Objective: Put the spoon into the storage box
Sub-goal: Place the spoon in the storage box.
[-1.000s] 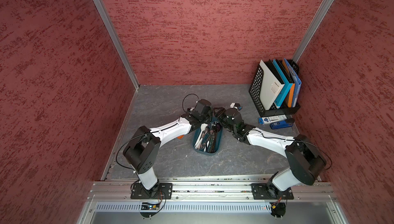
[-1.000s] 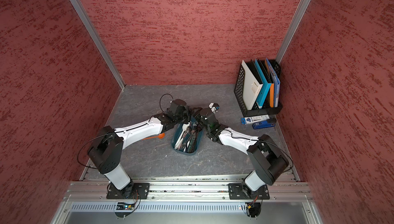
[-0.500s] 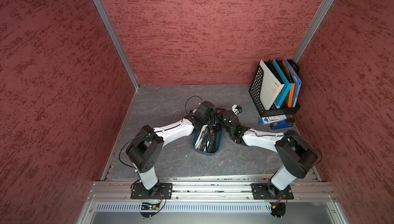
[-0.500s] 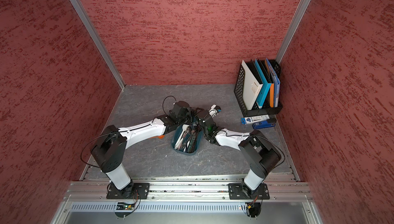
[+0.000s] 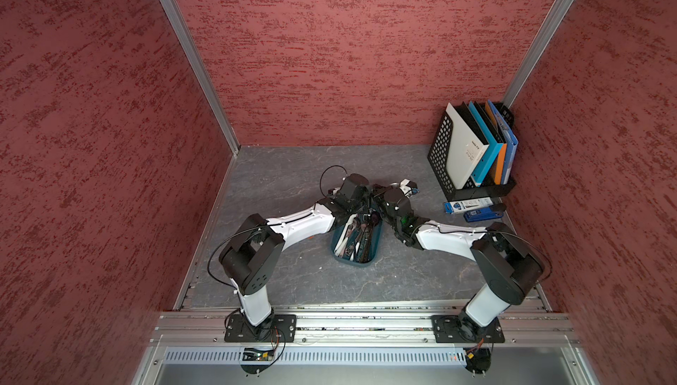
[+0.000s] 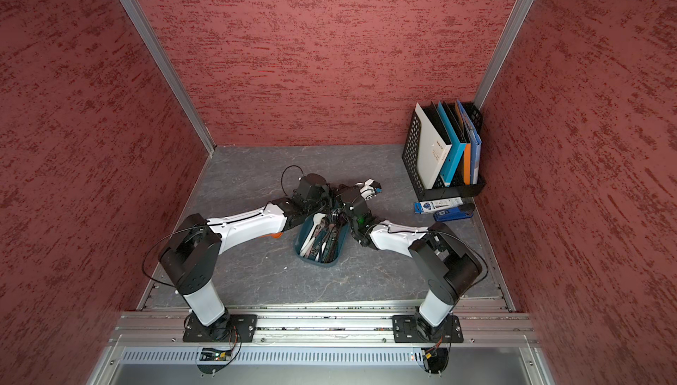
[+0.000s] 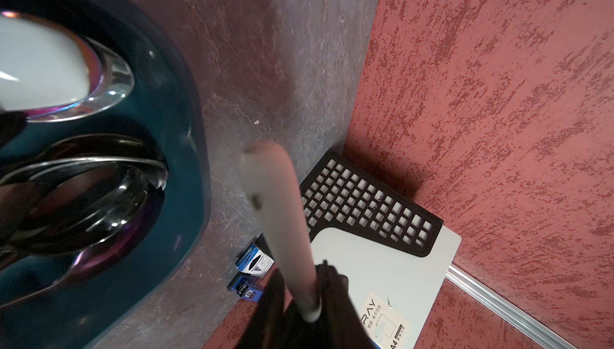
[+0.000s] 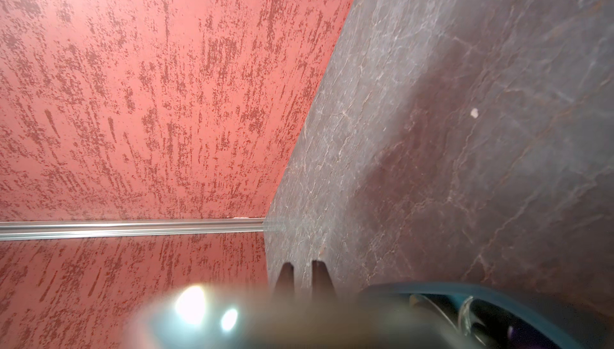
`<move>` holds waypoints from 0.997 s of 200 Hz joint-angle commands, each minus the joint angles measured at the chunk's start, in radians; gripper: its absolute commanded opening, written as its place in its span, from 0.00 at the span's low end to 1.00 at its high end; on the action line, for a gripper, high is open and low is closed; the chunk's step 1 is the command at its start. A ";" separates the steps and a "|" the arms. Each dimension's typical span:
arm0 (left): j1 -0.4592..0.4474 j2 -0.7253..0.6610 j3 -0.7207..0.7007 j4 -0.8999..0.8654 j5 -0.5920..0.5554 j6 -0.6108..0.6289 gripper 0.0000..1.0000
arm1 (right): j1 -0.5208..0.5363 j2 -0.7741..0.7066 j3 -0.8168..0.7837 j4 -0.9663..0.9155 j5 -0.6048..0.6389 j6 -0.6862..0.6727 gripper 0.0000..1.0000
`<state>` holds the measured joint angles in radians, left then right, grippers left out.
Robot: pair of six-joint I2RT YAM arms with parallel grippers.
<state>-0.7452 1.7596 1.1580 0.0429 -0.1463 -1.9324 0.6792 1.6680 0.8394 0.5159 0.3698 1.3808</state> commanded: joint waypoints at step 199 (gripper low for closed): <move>0.553 -0.422 -0.028 -0.624 0.349 1.232 0.73 | -0.145 0.005 0.434 -0.932 -0.725 -0.529 0.00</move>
<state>-0.2459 1.3556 1.0882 -0.3164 0.1749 -0.9745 0.5404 1.5959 1.1683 -0.2085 -0.1196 1.0214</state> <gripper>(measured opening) 0.731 0.101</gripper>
